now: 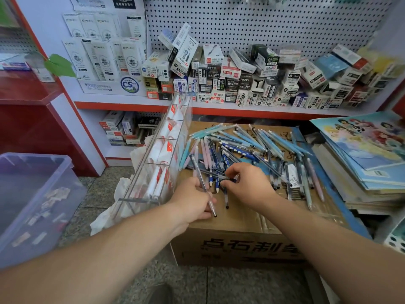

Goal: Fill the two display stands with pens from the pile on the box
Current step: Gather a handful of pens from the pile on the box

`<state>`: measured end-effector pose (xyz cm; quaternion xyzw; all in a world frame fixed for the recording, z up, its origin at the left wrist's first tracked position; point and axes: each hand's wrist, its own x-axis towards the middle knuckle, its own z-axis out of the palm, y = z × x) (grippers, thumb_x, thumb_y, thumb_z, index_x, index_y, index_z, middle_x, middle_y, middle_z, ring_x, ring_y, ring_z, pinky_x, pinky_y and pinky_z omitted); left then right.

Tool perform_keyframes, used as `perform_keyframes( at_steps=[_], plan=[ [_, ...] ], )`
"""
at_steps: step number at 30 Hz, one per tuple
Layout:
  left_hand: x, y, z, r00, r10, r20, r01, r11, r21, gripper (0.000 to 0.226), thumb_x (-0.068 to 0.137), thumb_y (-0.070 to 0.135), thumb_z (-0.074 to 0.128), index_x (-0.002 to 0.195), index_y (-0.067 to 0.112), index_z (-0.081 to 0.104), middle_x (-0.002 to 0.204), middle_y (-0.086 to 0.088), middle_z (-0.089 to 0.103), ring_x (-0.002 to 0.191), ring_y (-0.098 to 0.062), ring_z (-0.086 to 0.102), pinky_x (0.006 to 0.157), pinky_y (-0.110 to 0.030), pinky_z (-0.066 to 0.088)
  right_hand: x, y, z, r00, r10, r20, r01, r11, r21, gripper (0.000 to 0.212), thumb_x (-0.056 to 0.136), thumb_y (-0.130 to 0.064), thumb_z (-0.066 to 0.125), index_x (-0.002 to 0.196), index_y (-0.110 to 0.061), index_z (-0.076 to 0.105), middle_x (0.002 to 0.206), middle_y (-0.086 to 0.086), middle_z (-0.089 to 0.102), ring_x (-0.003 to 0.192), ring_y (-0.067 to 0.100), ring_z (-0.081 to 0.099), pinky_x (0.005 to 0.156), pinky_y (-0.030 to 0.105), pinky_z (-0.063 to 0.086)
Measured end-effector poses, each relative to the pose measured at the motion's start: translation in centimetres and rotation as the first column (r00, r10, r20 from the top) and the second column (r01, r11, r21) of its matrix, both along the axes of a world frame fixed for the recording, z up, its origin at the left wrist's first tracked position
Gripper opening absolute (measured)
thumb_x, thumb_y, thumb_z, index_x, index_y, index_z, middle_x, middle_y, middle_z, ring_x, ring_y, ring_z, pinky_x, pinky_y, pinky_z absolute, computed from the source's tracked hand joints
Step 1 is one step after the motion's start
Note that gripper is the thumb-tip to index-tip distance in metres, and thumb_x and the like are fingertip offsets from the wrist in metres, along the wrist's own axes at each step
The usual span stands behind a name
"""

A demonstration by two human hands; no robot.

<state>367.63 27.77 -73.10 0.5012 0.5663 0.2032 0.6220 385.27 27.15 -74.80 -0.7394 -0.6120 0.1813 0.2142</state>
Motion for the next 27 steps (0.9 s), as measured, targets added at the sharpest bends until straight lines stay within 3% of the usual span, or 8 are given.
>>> perform_keyframes(
  at_steps=[3,7,11,15,18,23,27],
  plan=[
    [0.1,0.0,-0.4,1.000,0.012,-0.004,-0.012,1.000,-0.009,0.013,0.101,0.001,0.053,0.108,0.012,0.057,0.105,-0.018,0.070,0.102,-0.034,0.072,0.087,-0.048,0.062,-0.7,0.7,-0.3,0.999,-0.001,0.034,0.002,0.999,-0.035,0.023,0.091,-0.036,0.075,0.110,-0.024,0.070,0.102,-0.008,0.069,0.093,0.014,0.065,0.083,0.038,0.059],
    [0.7,0.1,-0.4,0.999,0.029,0.023,-0.028,1.000,-0.009,0.010,0.102,0.002,0.050,0.106,0.006,0.058,0.104,-0.019,0.068,0.105,-0.037,0.071,0.088,-0.049,0.062,-0.4,0.9,0.0,0.997,-0.035,-0.065,0.031,0.998,-0.062,0.006,0.095,-0.029,0.071,0.097,-0.023,0.073,0.086,-0.011,0.068,0.079,0.006,0.063,0.064,0.022,0.050],
    [1.0,0.3,0.0,0.997,0.038,0.060,-0.038,0.999,-0.008,0.009,0.103,0.004,0.052,0.107,0.005,0.060,0.109,-0.019,0.072,0.104,-0.032,0.072,0.092,-0.048,0.060,0.5,-0.1,1.3,0.980,-0.084,-0.179,0.064,0.991,-0.115,0.013,0.096,-0.028,0.071,0.085,-0.022,0.071,0.081,-0.003,0.071,0.071,0.011,0.064,0.056,0.020,0.047],
    [1.2,0.6,-0.2,0.995,0.054,0.083,-0.052,0.998,-0.021,0.016,0.103,0.002,0.051,0.116,-0.002,0.060,0.109,-0.019,0.073,0.104,-0.031,0.072,0.078,-0.036,0.062,2.0,-2.0,2.3,0.949,-0.170,-0.267,0.133,0.980,-0.151,0.015,0.095,-0.025,0.072,0.085,-0.015,0.070,0.084,-0.002,0.070,0.070,0.013,0.066,0.057,0.024,0.051],
    [1.6,0.6,-0.2,0.995,0.055,0.087,-0.053,0.998,-0.032,0.013,0.102,0.001,0.051,0.109,0.003,0.062,0.110,-0.020,0.073,0.098,-0.028,0.074,0.073,-0.035,0.063,2.6,-3.0,3.0,0.905,-0.210,-0.369,0.157,0.973,-0.168,0.015,0.095,-0.023,0.073,0.087,-0.010,0.072,0.074,-0.009,0.062,0.050,-0.002,0.053,0.043,0.013,0.039],
    [2.4,0.5,0.1,0.970,0.065,0.234,-0.059,0.998,-0.031,0.012,0.104,0.006,0.055,0.113,0.005,0.063,0.109,-0.016,0.075,0.097,-0.024,0.076,0.073,-0.032,0.064,2.2,-4.2,3.4,0.820,-0.136,-0.557,0.041,0.983,-0.181,0.011,0.093,-0.021,0.074,0.090,-0.010,0.073,0.080,0.007,0.072,0.063,0.010,0.059,0.053,0.021,0.045],
    [2.9,0.7,0.1,0.949,0.103,0.298,-0.103,0.995,-0.015,0.015,0.103,0.007,0.057,0.114,0.002,0.065,0.105,-0.013,0.077,0.088,-0.022,0.078,0.068,-0.030,0.063,1.3,-4.3,3.2,0.821,-0.049,-0.569,-0.061,0.983,-0.172,0.013,0.094,-0.012,0.072,0.098,0.000,0.067,0.078,0.012,0.072,0.059,0.010,0.060,0.049,0.014,0.044]
  ],
)
